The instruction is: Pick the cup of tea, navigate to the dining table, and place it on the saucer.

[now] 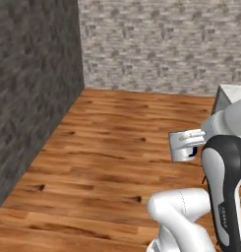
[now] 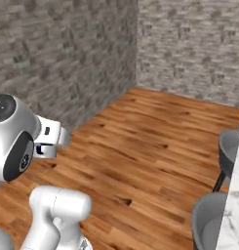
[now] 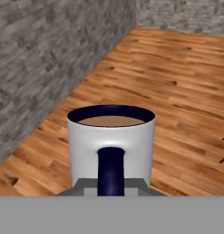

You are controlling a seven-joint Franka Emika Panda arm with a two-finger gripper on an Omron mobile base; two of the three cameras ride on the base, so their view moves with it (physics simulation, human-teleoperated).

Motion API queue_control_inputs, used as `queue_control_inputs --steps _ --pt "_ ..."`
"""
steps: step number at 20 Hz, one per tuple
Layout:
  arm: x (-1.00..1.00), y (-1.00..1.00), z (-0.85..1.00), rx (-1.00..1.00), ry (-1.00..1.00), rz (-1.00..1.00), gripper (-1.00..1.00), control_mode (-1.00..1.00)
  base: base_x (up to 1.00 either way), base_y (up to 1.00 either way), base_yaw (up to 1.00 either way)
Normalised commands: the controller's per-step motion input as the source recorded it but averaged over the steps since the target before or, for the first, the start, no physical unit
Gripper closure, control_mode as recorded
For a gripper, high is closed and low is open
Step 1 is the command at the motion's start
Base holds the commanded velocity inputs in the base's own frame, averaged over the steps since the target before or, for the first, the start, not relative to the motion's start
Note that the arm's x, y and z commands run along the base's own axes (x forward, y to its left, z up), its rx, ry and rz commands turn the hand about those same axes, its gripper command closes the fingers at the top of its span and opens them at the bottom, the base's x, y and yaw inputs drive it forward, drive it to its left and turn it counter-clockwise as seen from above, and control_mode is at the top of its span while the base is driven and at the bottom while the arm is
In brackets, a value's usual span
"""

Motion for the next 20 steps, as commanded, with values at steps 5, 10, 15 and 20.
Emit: queue_control_inputs --steps 5,10,15,20 --pt "0.0 0.0 0.0 0.0 0.0 0.0 1.0 1.0 1.0 0.0 -0.37" --pt "0.0 0.0 0.0 0.0 0.0 0.0 1.0 1.0 1.0 0.05 -0.47" --pt "0.0 0.0 0.0 0.0 0.0 0.0 1.0 1.0 1.0 0.08 -0.54" --pt "0.0 0.0 0.0 0.0 0.0 0.0 1.0 1.0 0.84 0.15 -0.61"
